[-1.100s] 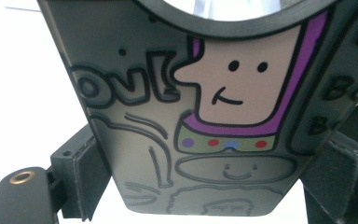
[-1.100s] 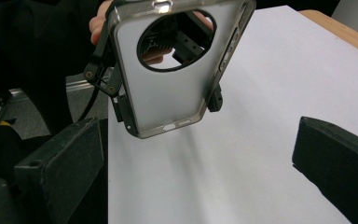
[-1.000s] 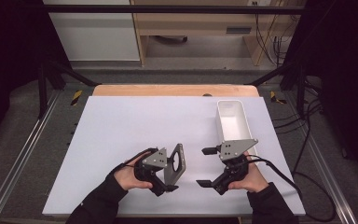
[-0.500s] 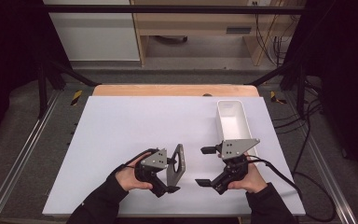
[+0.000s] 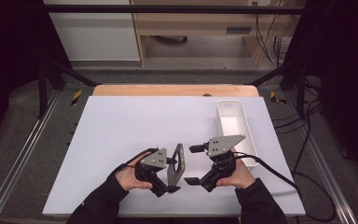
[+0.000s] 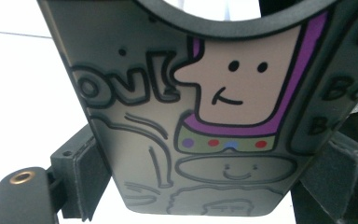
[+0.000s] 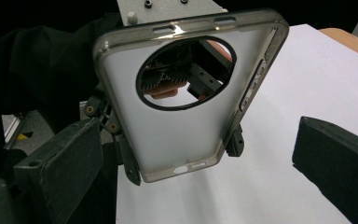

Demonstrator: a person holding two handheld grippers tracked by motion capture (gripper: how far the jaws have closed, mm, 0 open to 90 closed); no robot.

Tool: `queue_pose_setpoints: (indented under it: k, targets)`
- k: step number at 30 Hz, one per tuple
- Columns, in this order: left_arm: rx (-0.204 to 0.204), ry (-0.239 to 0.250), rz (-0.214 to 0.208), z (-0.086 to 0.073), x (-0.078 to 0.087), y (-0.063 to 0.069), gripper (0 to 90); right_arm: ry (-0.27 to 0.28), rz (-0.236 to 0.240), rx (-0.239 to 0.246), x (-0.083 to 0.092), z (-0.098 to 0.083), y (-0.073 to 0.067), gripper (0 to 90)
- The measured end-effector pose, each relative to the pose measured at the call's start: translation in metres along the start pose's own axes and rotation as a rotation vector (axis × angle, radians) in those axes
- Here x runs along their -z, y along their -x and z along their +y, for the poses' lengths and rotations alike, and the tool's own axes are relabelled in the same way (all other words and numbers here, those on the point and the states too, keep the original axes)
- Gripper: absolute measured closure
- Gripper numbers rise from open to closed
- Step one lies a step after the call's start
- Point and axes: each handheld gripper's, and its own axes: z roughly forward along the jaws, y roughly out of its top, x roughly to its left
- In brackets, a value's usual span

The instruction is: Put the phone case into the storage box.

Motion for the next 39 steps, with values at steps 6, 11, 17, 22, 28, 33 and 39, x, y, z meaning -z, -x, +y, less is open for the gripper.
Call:
queue_pose_setpoints:
  k: [6, 11, 17, 22, 28, 33, 39]
  targets:
    - [0.001, 0.002, -0.003, 0.0, 0.0, 0.0, 11.6, -0.003, 0.008, -0.003, -0.007, 0.0, 0.001, 2.3]
    - [0.004, 0.003, -0.015, 0.0, -0.002, 0.0, 11.6, -0.014, 0.02, 0.007, -0.014, 0.002, 0.001, 2.5]
    - [-0.003, -0.006, -0.033, 0.001, -0.006, 0.001, 11.6, -0.018, 0.035, 0.014, -0.02, 0.001, 0.001, 3.1]
    - [-0.007, -0.01, -0.05, 0.001, -0.009, 0.001, 11.6, -0.015, 0.047, 0.021, -0.021, 0.001, 0.0, 4.1]
    - [-0.014, -0.019, -0.065, 0.002, -0.013, 0.003, 11.6, -0.02, 0.064, 0.029, -0.023, -0.001, -0.001, 5.9]
    - [-0.018, -0.018, -0.07, 0.002, -0.014, 0.005, 11.6, -0.028, 0.078, 0.048, -0.025, -0.003, -0.002, 10.2]
    - [-0.025, -0.017, -0.065, 0.002, -0.014, 0.005, 11.6, -0.018, 0.085, 0.053, -0.025, -0.004, -0.002, 11.6]
